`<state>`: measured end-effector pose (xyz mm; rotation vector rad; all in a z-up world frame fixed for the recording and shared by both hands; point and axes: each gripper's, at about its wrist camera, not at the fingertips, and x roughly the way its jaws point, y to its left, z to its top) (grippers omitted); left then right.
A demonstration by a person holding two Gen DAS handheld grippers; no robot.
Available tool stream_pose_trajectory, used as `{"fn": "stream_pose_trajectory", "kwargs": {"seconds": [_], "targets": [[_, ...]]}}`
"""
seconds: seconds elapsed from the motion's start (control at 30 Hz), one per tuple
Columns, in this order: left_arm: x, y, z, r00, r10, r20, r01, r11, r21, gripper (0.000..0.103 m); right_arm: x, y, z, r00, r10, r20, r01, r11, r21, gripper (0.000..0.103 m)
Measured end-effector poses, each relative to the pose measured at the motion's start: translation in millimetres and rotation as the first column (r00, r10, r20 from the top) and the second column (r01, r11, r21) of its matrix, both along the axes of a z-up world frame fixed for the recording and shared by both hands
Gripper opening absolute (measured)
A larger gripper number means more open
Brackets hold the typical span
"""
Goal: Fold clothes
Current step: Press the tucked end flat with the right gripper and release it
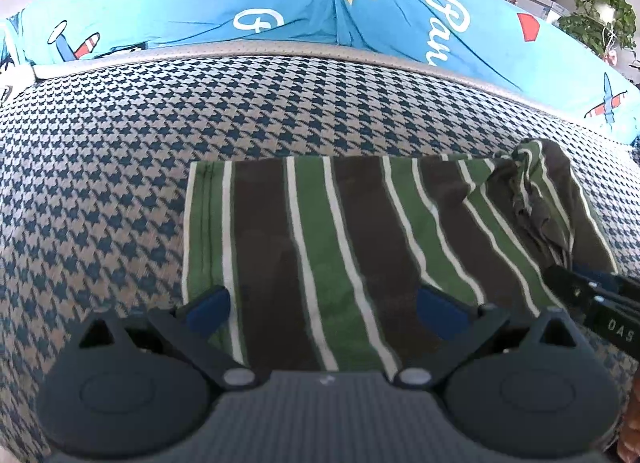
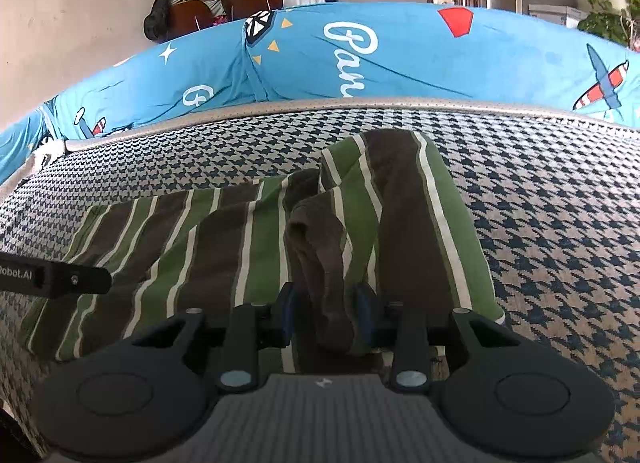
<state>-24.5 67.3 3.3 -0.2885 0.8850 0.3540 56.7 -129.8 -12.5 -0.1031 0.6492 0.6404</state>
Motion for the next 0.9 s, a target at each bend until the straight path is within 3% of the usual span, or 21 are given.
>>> {"fn": "stream_pose_trajectory", "kwargs": {"seconds": [0.3, 0.9], "targets": [[-13, -3, 0, 1.000, 0.026, -0.011, -0.026, 1.000, 0.013, 0.103, -21, -6, 10, 0.999, -0.027, 0.036, 0.026, 0.998, 0.049, 0.036], [-46, -3, -6, 0.996, 0.081, -0.045, -0.079, 0.996, 0.046, 0.103, -62, 25, 8, 0.985, 0.168, 0.035, -0.168, 0.985, 0.025, 0.036]]}}
